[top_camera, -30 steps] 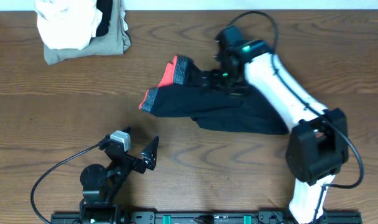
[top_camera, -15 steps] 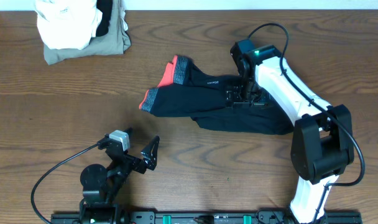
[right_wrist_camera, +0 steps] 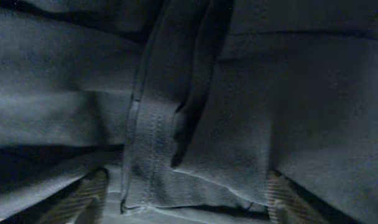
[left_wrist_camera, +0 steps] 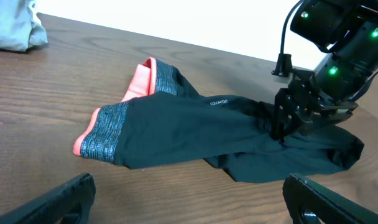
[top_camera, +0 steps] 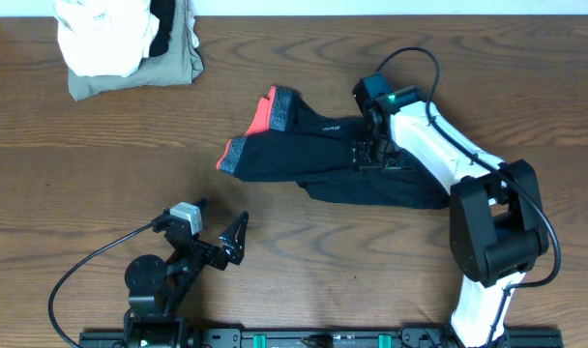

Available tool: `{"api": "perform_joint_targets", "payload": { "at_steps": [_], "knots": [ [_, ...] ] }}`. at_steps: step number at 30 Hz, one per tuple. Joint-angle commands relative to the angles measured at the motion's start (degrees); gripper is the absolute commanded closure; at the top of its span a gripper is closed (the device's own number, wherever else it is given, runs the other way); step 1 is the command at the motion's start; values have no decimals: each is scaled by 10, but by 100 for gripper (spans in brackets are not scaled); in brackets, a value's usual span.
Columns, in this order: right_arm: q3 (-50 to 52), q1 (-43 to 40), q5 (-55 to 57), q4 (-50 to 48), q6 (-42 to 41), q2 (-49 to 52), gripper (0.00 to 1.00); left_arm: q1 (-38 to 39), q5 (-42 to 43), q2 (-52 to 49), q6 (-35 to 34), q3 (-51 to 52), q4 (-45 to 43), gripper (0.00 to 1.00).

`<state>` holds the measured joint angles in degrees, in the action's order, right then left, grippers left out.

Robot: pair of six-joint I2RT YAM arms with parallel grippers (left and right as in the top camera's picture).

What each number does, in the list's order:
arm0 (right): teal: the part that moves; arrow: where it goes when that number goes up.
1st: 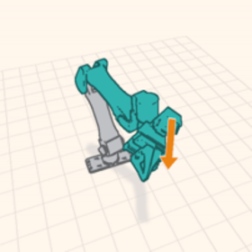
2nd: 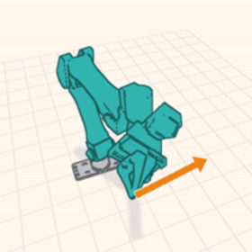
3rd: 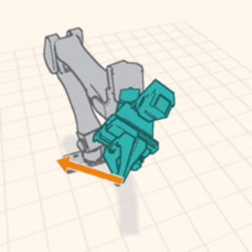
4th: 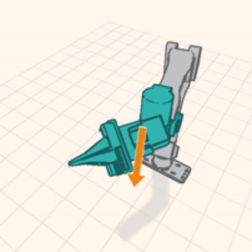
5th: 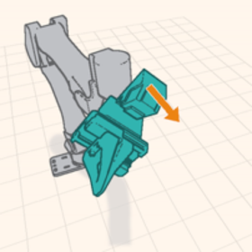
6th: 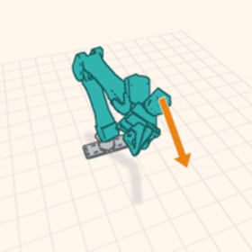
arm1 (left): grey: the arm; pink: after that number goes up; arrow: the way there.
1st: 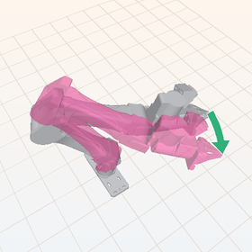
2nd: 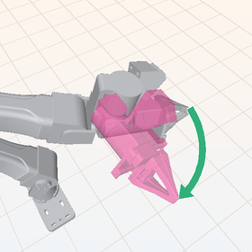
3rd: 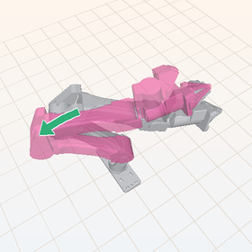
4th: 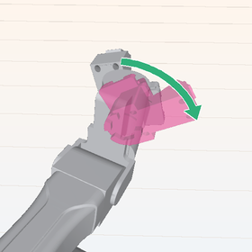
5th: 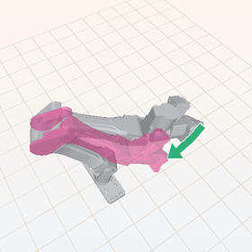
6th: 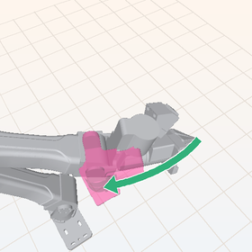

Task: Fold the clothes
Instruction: 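Lay the leggings flat, waistband left, with the right gripper, then pull the leg ends rightward to straighten the leggings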

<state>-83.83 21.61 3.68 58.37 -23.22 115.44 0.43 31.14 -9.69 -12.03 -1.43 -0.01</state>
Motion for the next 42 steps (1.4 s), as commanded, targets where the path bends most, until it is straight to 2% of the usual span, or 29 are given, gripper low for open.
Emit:
{"api": "perform_joint_targets", "payload": {
  "at_steps": [1, 3, 9, 11, 13, 17, 31, 38, 42],
  "knots": [
    [9, 3, 17, -3, 2, -11, 27, -2, 6, -1, -3, 12, 11, 2],
    [16, 3, 22, -8, 2, -11, 30, -2, 6, -1, -3, 12, 13, 2],
    [44, 2, 23, -33, 50, -11, 33, -2, 6, -3, -3, 12, 13, 2],
    [44, 1, 23, -32, 51, -11, 42, -2, 6, -3, -3, 12, 13, 2],
    [44, 1, 24, -33, 51, -11, 57, -2, 6, -3, -3, 12, 13, 2],
    [40, -1, 24, -28, 50, -12, 98, -2, 6, -3, -3, 12, 13, 2],
    [-74, -30, 170, 109, -2, -16, 99, -2, 6, -3, -3, 12, 13, 2],
    [-102, -112, 272, 188, -105, -16, 99, -3, 5, -3, -3, 12, 22, 2],
    [-107, -175, 278, 213, -134, -16, 99, -3, 5, -3, -3, 12, 21, 2]
  ]
}}
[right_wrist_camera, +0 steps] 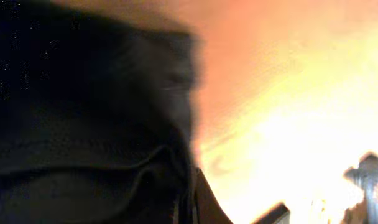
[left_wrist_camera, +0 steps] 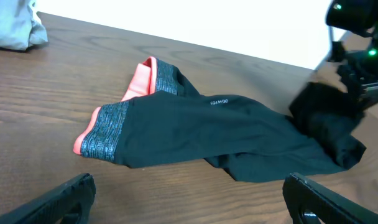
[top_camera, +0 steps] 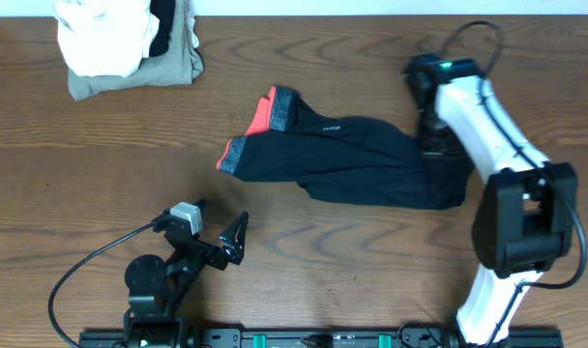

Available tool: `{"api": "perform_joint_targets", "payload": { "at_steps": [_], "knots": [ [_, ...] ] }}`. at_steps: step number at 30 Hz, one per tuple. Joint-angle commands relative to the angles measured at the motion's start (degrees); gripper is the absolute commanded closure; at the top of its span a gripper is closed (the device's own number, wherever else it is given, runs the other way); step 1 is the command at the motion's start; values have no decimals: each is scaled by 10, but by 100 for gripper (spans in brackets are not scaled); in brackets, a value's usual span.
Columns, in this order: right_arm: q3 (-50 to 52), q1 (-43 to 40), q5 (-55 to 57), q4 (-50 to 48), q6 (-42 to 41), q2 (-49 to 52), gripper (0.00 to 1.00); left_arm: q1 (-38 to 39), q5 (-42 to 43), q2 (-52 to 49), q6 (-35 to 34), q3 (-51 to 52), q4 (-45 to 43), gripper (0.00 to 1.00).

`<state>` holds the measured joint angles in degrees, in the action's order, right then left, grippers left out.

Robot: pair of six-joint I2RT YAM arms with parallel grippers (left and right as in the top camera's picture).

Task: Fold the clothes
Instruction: 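Pull the leg ends rightward to straighten the leggings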

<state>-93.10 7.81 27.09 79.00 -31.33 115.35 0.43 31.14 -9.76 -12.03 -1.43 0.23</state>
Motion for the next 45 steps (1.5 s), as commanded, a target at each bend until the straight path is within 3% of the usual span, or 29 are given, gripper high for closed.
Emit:
{"api": "perform_joint_targets", "payload": {
  "at_steps": [1, 11, 22, 23, 25, 26, 28, 33, 37, 41, 45],
  "knots": [
    [-16, -58, 40, 12, -68, -15, 99, -3, 5, -2, -3, 12, 19, 2],
    [-17, -235, -5, 2, -95, -15, 99, -3, 3, -2, -3, 12, 19, 2],
    [-17, -356, -21, -21, -91, -15, 96, -2, 3, -2, -3, 12, 19, 2],
    [-17, -365, -22, -24, -88, -15, 83, -3, 3, -2, -3, 12, 19, 2],
    [-17, -383, -37, -35, -46, -15, 25, -2, 4, -2, -3, 12, 19, 2],
    [-17, -390, -48, -40, -15, -15, 7, -3, 4, -2, -3, 12, 19, 2],
    [-17, -400, -59, -39, 1, -15, 2, -2, 4, -2, -3, 12, 19, 2],
    [-22, -423, -152, -38, 12, -15, 6, -2, 4, -2, -3, 12, 19, 2],
    [-35, -425, -350, -47, 122, -15, 19, -2, 4, -2, -16, 12, 19, 2],
    [-35, -409, -567, -46, 252, -15, 22, -2, 4, -2, -122, 12, -4, 2],
    [-35, -377, -624, -29, 297, -15, 21, -2, 4, -2, -168, 12, -5, 2]
  ]
}}
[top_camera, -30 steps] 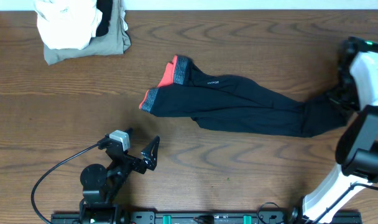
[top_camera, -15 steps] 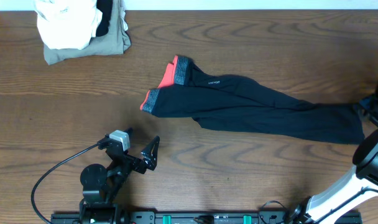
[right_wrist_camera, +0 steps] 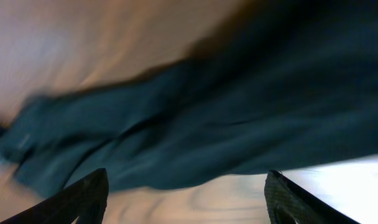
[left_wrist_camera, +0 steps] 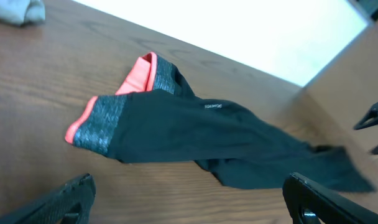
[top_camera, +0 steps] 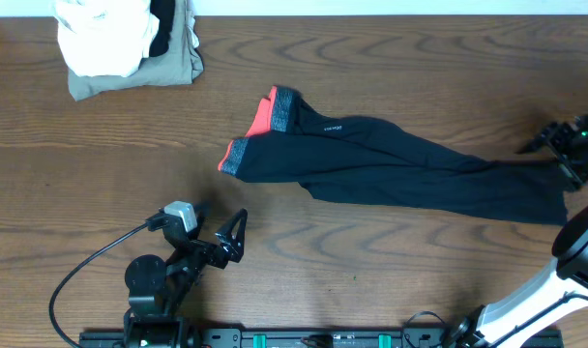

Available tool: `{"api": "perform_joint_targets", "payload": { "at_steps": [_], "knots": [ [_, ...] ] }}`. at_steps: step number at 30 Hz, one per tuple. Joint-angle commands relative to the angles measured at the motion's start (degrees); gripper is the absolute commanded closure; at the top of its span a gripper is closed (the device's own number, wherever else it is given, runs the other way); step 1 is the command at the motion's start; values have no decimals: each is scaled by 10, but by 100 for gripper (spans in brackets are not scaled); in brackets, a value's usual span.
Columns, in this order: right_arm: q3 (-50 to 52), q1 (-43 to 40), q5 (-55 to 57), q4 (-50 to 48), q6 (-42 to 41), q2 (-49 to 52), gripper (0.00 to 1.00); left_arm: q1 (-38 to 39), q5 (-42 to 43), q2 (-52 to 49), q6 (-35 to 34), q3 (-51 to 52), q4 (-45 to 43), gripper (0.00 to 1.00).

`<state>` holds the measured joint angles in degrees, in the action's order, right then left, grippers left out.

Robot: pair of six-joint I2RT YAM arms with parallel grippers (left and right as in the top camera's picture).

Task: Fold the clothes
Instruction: 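Pull the leg ends rightward to straighten the leggings, then grasp the waistband with the left gripper and the legs with the right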

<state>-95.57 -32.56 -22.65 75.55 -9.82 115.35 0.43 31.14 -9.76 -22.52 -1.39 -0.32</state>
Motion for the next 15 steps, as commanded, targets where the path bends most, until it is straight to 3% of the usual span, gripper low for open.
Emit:
{"api": "perform_joint_targets", "payload": {
  "at_steps": [1, 7, 11, 15],
  "knots": [
    [-9, 40, -126, 7, 83, -15, 21, -3, 12, -2, -66, 11, -5, 2],
    [-9, 124, -94, -5, 76, -15, 21, -2, 91, -4, -110, -10, -110, 2],
    [-9, 181, -13, -24, 14, -15, 20, -1, 89, -46, -112, -63, -66, 2],
    [-9, 239, 66, -31, -43, -15, 18, -1, 87, -161, -91, -151, 15, 2]
  ]
}}
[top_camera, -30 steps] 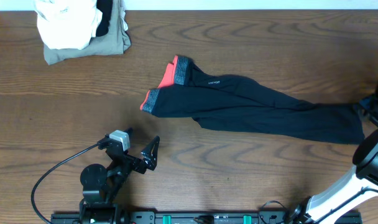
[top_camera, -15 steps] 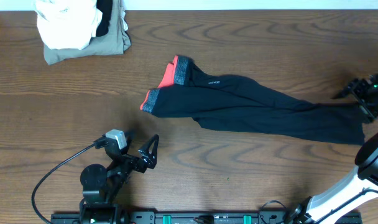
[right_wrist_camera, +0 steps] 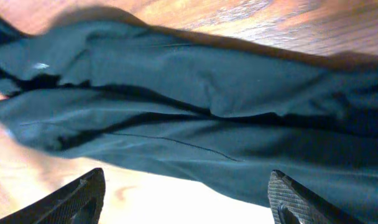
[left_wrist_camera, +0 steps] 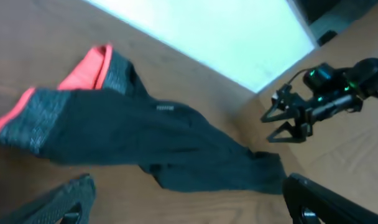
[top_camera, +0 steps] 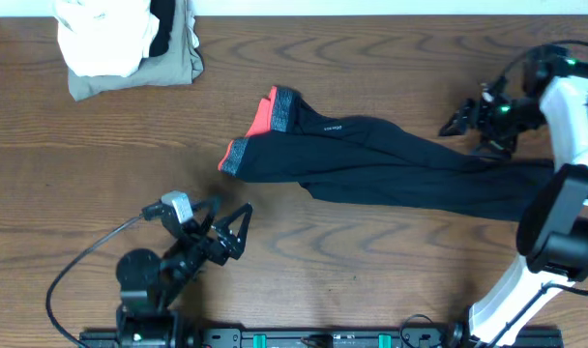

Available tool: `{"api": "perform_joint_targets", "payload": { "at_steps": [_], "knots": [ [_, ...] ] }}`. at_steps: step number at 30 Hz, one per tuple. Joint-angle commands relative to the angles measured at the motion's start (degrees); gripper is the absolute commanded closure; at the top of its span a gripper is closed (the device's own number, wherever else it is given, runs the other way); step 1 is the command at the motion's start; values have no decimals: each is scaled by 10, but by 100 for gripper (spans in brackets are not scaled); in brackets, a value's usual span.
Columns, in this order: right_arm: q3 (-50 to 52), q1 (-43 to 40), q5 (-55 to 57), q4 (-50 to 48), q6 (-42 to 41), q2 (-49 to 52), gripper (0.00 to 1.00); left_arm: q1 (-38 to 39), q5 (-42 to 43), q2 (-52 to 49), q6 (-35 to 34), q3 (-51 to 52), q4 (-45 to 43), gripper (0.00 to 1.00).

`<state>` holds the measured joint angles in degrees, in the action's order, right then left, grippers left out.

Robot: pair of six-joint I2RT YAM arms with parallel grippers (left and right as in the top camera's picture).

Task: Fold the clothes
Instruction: 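Grasp the waistband with the left gripper and the legs with the right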

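Black leggings (top_camera: pixel 391 164) with a grey and coral waistband (top_camera: pixel 265 126) lie stretched out across the table, waistband left, leg ends at the right (top_camera: pixel 536 193). My right gripper (top_camera: pixel 460 121) hovers open above the far side of the legs, holding nothing; its wrist view looks down on the black fabric (right_wrist_camera: pixel 195 112). My left gripper (top_camera: pixel 238 224) stands open near the front, below the waistband, apart from the leggings (left_wrist_camera: pixel 145 137).
A pile of white, black and olive clothes (top_camera: pixel 130 43) sits at the back left corner. The table's far edge (top_camera: pixel 371 12) runs along the top. The right arm (top_camera: pixel 574 126) reaches over the table's right side.
My right gripper has moved from the far right table edge, by the leg ends, back left and farther away, over the legs. My left gripper has shifted slightly and now points more to the right.
My right gripper was pressed down on the bunched legs at the middle of the leggings. Then it was farther right with the fabric lifted. Then the legs lay stretched out to the right edge with the gripper open beside them. Now it hovers over the legs.
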<state>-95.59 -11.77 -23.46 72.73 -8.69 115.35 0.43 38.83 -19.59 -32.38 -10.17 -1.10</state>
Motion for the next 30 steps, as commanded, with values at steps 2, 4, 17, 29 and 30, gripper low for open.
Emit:
{"api": "perform_joint_targets", "payload": {
  "at_steps": [2, 4, 17, 29, 30],
  "knots": [
    [-8, 55, 110, -5, -69, -15, 16, -1, 10, -140, 51, -122, 71, 2],
    [-8, 71, 137, -5, -76, -15, 13, -1, 10, -218, 97, -179, 104, 2],
    [-8, 85, 142, 14, -75, -15, 12, 23, 13, -539, 75, -237, 44, 2],
    [-8, 91, 142, 27, -61, -15, 12, 23, -123, -640, -58, -237, -15, 2],
    [-8, 94, 142, 27, -61, -15, 12, 23, -134, -643, -69, -237, -16, 2]
  ]
}}
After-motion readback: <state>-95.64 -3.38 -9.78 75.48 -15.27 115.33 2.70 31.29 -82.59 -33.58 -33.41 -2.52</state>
